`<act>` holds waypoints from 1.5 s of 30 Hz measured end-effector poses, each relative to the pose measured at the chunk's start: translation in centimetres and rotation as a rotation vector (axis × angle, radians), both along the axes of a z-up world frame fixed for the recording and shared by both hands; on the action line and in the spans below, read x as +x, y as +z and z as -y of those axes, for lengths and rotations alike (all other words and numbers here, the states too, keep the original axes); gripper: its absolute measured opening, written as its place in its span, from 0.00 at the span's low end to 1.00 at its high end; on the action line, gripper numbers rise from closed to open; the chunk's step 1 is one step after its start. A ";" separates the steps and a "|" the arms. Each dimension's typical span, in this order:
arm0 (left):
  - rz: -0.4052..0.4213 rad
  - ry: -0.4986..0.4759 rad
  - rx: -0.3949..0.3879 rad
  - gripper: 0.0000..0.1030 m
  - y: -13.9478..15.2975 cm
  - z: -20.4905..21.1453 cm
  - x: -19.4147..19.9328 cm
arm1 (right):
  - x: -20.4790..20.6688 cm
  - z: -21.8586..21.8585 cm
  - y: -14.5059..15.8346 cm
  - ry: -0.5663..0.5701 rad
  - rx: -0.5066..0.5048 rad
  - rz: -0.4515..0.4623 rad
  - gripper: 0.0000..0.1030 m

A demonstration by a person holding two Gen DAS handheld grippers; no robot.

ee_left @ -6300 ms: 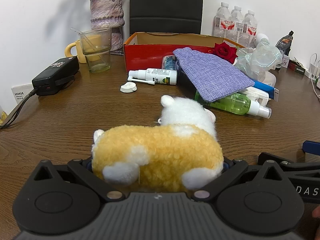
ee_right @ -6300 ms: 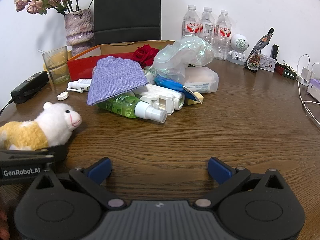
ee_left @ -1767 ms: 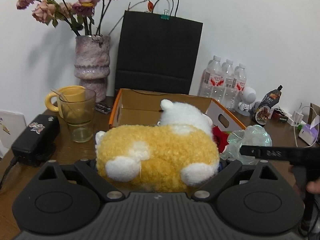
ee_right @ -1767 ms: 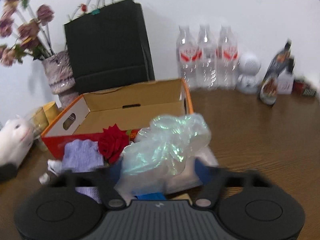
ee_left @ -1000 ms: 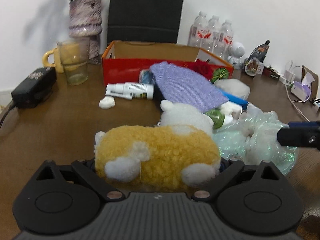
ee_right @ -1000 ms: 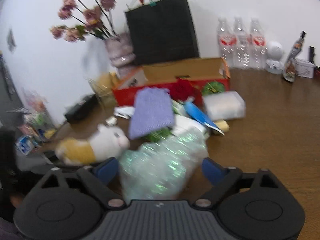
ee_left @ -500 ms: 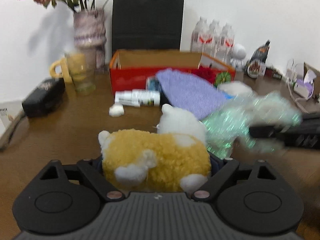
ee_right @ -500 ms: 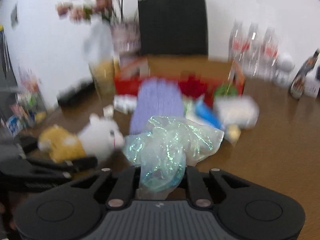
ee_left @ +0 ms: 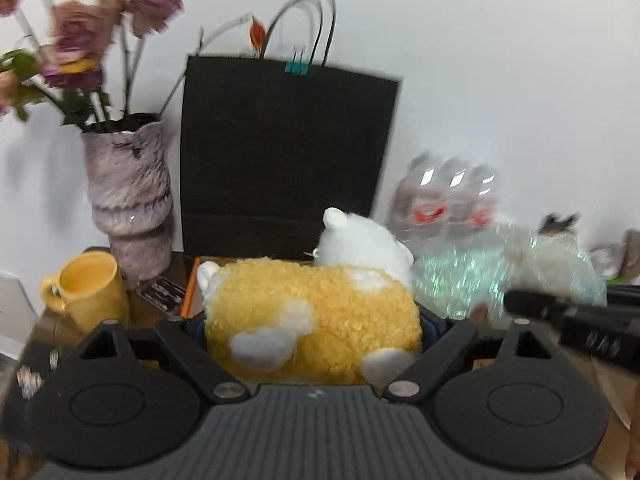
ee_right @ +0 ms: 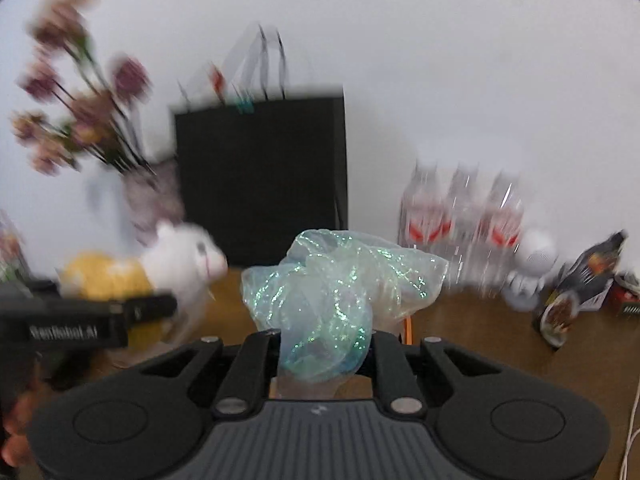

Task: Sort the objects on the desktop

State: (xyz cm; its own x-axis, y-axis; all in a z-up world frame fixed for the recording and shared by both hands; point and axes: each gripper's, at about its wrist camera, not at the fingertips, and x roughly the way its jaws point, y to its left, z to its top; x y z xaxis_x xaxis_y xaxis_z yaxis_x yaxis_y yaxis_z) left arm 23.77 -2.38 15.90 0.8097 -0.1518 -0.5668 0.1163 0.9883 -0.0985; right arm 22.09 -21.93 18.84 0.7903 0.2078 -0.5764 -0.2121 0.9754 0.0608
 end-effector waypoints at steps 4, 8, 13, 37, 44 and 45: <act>-0.129 0.050 0.024 0.88 -3.5 -0.3 5.6 | 6.1 -0.9 -3.4 -0.016 0.008 -0.127 0.12; -0.221 0.066 0.038 0.89 -7.3 -1.2 8.3 | 9.7 -2.2 -6.3 -0.005 -0.002 -0.183 0.18; -0.276 0.132 0.011 0.99 -8.7 -2.7 10.0 | 13.1 -2.7 -9.8 -0.041 0.007 -0.275 0.63; -0.202 0.063 0.036 1.00 -2.6 -2.6 -7.2 | -5.4 -2.1 -2.6 -0.023 0.033 -0.188 0.82; -0.115 0.070 0.041 1.00 -7.7 -3.0 -19.1 | -17.3 -2.3 -6.9 0.046 0.068 -0.049 0.90; -0.113 0.084 0.036 1.00 -8.6 -3.3 -20.2 | -18.4 -2.3 -7.9 0.039 0.062 -0.041 0.91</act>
State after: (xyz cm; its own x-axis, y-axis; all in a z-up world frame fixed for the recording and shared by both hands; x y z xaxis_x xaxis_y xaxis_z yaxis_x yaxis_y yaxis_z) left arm 3.54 0.88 7.31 0.7496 -0.0646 -0.6587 0.0236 0.9972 -0.0710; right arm 3.73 -19.63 10.96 0.7573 0.2738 -0.5929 -0.2455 0.9606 0.1300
